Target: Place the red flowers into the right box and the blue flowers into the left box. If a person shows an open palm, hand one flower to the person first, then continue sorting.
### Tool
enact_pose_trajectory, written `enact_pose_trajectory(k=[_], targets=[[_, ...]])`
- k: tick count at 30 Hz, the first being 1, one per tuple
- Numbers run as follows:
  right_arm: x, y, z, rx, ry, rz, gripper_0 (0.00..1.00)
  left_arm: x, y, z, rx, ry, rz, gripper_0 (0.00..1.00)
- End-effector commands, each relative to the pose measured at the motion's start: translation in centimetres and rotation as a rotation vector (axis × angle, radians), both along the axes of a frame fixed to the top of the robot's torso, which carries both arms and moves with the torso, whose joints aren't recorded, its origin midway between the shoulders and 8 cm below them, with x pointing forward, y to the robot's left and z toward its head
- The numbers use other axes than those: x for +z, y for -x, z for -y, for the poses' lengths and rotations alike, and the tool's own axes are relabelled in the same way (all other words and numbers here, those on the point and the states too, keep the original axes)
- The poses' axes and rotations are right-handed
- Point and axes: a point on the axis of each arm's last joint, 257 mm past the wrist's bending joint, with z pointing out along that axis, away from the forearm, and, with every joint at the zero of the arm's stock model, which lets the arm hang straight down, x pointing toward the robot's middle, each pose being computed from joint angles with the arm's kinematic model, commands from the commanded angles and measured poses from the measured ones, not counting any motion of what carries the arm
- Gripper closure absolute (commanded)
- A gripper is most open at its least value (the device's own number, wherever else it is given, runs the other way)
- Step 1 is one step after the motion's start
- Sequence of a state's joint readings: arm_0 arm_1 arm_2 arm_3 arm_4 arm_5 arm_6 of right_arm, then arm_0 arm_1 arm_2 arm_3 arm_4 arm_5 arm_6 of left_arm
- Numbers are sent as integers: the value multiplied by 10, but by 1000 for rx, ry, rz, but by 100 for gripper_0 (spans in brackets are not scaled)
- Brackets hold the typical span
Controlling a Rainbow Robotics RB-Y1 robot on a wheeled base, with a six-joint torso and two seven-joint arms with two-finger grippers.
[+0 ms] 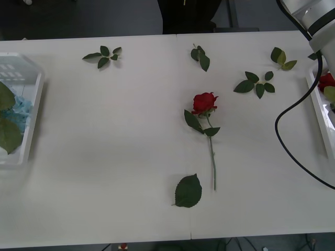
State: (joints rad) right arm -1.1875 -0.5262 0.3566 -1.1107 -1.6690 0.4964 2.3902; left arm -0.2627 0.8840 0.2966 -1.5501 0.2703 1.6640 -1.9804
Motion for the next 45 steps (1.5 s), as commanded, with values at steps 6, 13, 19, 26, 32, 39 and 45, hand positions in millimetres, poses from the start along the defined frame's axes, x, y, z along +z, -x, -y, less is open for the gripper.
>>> enact_pose_trajectory(k=[6,13,19,26,32,39,45], targets=[[51,16,-19,32,-40,84,100,39,-5,-21,-34,-79,14,0],[51,16,-19,32,-39,83,100,39,-5,-21,-34,-79,14,0],[52,16,-19,32,-40,85,79,39,-5,-21,-34,-79,14,0],[55,20,-21,54,-74,65,17,39,-5,-21,-34,-79,14,0],[57,21,-21,64,-94,57,6,39,-5,-21,-34,-79,14,0],[23,31,-31,149,-25,-55,6,39,-5,-21,-34,-79,14,0],[-41,42,-27,207,96,-315,6,39,-5,-21,-34,-79,14,0]])
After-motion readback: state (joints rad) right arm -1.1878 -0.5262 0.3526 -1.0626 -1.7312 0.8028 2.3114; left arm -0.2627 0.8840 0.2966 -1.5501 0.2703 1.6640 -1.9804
